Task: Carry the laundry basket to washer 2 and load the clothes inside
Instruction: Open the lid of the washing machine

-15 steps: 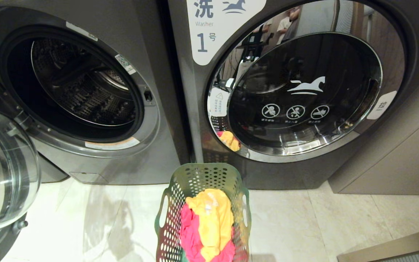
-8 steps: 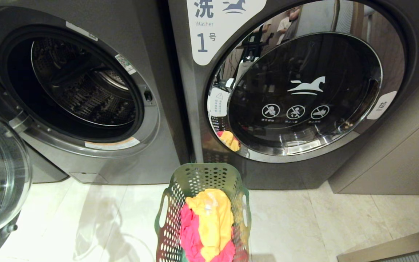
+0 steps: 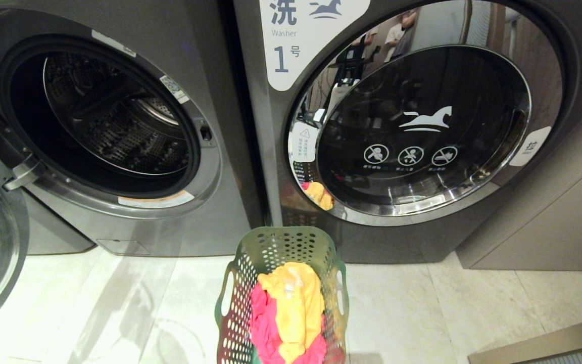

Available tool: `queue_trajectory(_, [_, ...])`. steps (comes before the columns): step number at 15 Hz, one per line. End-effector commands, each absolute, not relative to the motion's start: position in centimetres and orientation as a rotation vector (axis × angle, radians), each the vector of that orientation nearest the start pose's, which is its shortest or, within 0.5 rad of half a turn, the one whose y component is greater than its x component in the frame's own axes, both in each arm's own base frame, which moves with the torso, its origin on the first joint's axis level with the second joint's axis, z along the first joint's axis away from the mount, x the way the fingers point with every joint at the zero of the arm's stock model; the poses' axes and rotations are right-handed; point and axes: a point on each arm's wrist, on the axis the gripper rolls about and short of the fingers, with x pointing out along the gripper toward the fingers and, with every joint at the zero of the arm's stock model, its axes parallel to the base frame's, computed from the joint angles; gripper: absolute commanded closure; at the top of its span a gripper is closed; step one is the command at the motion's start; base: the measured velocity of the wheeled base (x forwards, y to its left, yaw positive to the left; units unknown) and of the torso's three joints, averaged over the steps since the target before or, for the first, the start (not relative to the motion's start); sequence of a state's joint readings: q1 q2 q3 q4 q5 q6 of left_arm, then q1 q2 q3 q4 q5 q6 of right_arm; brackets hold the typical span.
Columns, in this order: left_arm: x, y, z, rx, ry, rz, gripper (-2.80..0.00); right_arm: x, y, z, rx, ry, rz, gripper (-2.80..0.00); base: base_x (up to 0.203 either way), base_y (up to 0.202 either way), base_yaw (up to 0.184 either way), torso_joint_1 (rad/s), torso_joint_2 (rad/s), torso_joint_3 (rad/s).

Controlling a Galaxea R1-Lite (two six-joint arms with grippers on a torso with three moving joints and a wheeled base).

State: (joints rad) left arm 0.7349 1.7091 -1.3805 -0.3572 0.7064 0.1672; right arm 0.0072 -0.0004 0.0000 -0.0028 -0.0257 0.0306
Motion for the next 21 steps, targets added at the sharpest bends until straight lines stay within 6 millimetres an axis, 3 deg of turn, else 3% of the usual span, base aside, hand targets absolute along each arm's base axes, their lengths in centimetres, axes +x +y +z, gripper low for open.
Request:
queue_trajectory(1, [23.8,21.2,31.5,0.138,0.09,1.383,0.0,-2.3,-0.1,7.6,0.031,-0.003,-0.018,0.0,0.0,0.0,0.0,0.0,0.0,0.0])
queue_trajectory(3, [25.2,17.0,31.3,0.121,0.078,1.245,0.0,-2.3,-0.1,7.6,0.031,-0.003,-0.018,0.0,0.0,0.0,0.0,0.0,0.0,0.0])
queue_trajectory(5, [25.9,11.6,30.4,0.109,0.086,1.065,0.0,-2.3,-0.1,7.6,0.031,-0.003,-0.018,0.0,0.0,0.0,0.0,0.0,0.0,0.0])
queue_trajectory(7, [24.9,6.5,28.1,0.111,0.143,0.888,0.0,-2.3,-0.1,7.6,0.031,-0.003,-0.018,0.0,0.0,0.0,0.0,0.0,0.0,0.0])
queue_trajectory(9, [22.2,3.5,25.0,0.128,0.219,0.738,0.0,-2.3,-0.1,7.6,0.031,-0.003,-0.018,0.0,0.0,0.0,0.0,0.0,0.0,0.0])
queue_trajectory(14, [14.2,1.2,21.6,0.047,0.206,0.318,0.0,-2.3,-0.1,7.6,0.031,-0.003,-0.018,0.0,0.0,0.0,0.0,0.0,0.0,0.0])
queue_trajectory(21, [2.4,0.0,12.3,0.021,0.117,-0.017,0.0,-2.3,-0.1,7.6,0.031,-0.003,-0.017,0.0,0.0,0.0,0.0,0.0,0.0,0.0])
